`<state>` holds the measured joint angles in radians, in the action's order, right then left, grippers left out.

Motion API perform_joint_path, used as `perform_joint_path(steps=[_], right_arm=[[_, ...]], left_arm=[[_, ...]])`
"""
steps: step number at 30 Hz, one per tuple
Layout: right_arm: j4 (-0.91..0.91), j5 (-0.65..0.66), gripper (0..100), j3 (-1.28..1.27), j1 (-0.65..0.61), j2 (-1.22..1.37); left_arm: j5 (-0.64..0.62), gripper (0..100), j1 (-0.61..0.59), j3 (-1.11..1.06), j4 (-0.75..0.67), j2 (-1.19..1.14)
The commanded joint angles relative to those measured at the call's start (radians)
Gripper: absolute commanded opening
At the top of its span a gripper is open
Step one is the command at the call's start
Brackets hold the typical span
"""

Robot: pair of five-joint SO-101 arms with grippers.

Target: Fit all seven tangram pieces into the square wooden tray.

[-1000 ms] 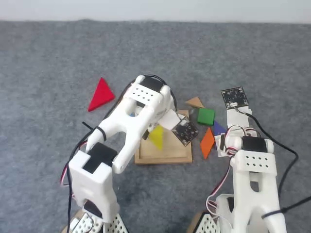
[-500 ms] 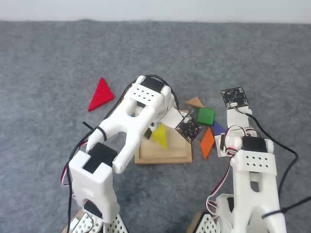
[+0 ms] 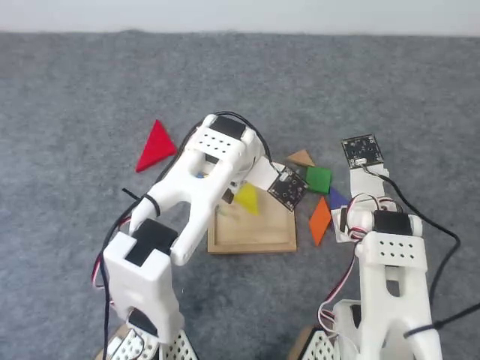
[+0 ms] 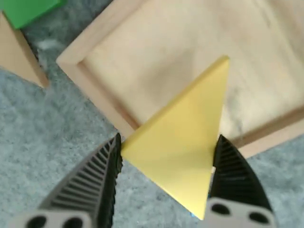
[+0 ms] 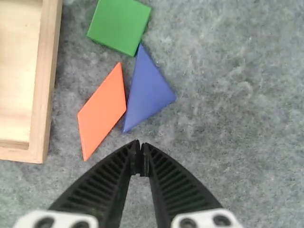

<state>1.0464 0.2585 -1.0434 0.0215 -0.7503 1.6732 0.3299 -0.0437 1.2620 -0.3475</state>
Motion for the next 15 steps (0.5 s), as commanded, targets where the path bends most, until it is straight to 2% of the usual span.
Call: perform_joint_path(steps=[1,10,15], right_arm=[[-0.016,-0.005,2.0,0.009,0.007,-0.013],[-0.016,-0.005,2.0,0.009,0.007,-0.013],[-0.016,-0.005,2.0,0.009,0.007,-0.013]], left_arm=[[0.075,1,-0.008,0.039,-0.025,0.044],[0.370,1,-0.075,-0.018,-0.037,0.054],[0.443,1,-0.078,-0.015,-0.068,0.054]])
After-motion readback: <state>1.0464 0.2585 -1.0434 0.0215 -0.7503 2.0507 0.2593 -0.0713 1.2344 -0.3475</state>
